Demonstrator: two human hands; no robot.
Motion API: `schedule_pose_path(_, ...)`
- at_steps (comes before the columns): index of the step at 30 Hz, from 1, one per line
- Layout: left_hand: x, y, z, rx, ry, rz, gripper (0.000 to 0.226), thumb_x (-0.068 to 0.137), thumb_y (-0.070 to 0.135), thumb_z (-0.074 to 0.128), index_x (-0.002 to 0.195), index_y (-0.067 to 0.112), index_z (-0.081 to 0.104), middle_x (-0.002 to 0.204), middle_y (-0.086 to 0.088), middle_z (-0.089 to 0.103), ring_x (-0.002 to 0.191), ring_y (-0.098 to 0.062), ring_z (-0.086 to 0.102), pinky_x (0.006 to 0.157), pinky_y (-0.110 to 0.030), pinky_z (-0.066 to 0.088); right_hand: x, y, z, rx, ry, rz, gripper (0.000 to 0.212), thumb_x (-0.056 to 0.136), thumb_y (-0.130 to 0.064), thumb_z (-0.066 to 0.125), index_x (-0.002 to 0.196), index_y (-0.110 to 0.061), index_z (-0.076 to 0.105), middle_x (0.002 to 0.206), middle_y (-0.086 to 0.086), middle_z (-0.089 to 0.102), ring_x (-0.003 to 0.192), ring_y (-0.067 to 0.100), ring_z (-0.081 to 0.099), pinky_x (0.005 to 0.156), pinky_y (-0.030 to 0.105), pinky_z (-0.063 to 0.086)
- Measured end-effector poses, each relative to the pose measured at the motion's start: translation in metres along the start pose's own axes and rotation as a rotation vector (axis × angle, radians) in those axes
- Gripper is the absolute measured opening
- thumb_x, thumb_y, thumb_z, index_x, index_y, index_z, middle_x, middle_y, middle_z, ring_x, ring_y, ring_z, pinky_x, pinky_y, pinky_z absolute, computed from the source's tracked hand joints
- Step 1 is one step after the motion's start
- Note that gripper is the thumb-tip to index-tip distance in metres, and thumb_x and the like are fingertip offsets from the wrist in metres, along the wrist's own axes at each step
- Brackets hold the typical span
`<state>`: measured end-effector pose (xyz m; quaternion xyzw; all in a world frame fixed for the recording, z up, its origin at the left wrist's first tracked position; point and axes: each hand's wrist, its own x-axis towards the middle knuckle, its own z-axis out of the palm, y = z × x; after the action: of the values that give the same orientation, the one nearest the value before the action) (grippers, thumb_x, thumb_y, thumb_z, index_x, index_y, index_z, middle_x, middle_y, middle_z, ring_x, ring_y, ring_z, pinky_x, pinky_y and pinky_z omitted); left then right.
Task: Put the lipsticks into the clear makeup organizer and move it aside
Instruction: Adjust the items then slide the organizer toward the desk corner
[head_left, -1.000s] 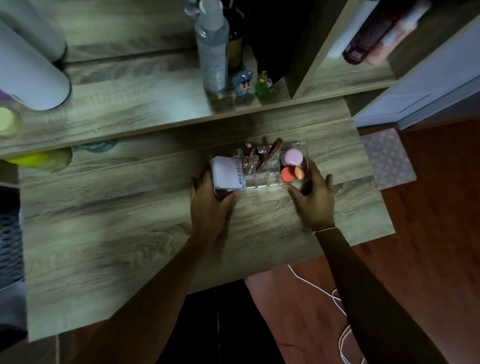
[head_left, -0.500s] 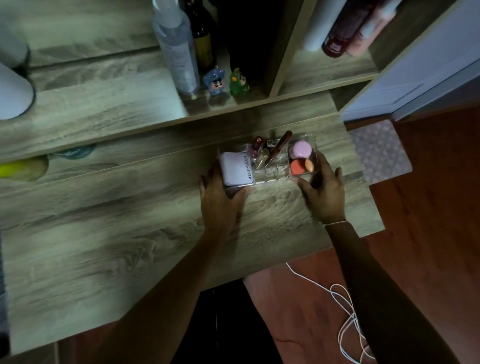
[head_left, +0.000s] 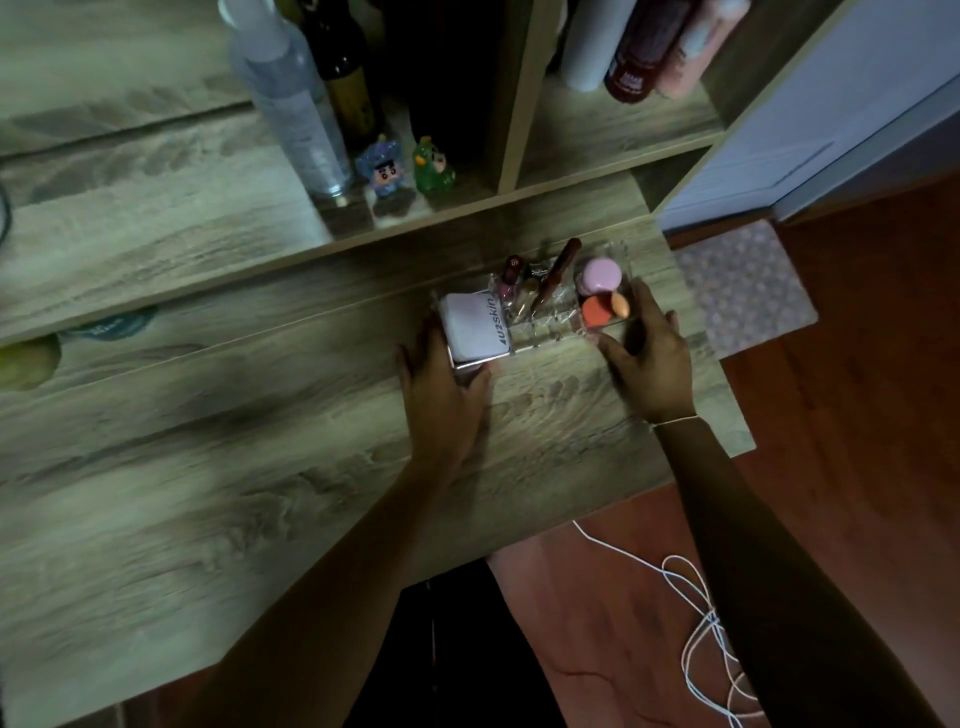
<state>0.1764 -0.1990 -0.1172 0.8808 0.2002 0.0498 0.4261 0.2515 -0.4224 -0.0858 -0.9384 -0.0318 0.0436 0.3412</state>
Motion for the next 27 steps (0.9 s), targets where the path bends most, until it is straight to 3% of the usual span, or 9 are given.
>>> schedule_pose_path(8,0.002,-0.003,0.01,0.108,0.041,0.06,0.071,0.084,0.043,0.061,0.141,0.014,0.03,0.143,-0.009,0.047,0.133,-0.027,0.041,0.12,-0.044,0.005,0.005,0.004,-0.003,-0.015,-0.013,0.013,0.078,0.087,-0.04,0.064,0.151,-0.025,0.022,0.145,0.008,0.049,0.131,0.03,0.045,0.103,0.06,0.042)
schedule_pose_path(17,0.001,0.0,0.013,0.226,0.137,0.115,0.068,0.083,0.052,0.054,0.137,0.014,0.035,0.141,-0.012,0.048,0.129,-0.027,0.04,0.118,-0.045,0.017,0.009,0.011,-0.001,-0.053,0.008,-0.004,0.077,0.09,-0.044,0.059,0.152,-0.018,0.02,0.141,0.011,0.053,0.125,0.029,0.049,0.101,0.053,0.045)
schedule_pose_path(23,0.001,0.002,0.013,0.224,0.134,0.096,0.07,0.083,0.052,0.054,0.138,0.015,0.033,0.142,-0.015,0.045,0.132,-0.025,0.029,0.114,-0.053,0.025,0.007,0.013,0.003,-0.038,0.048,-0.024,0.077,0.091,-0.039,0.061,0.152,-0.012,0.022,0.144,0.014,0.05,0.129,0.03,0.048,0.105,0.059,0.04)
schedule_pose_path(27,0.001,0.001,0.013,0.225,0.115,0.087,0.07,0.084,0.055,0.052,0.139,0.016,0.033,0.144,-0.012,0.045,0.133,-0.026,0.033,0.116,-0.051,0.021,0.006,0.013,0.005,-0.04,0.063,-0.018,0.077,0.091,-0.039,0.061,0.151,-0.011,0.023,0.144,0.016,0.049,0.13,0.033,0.047,0.106,0.059,0.039)
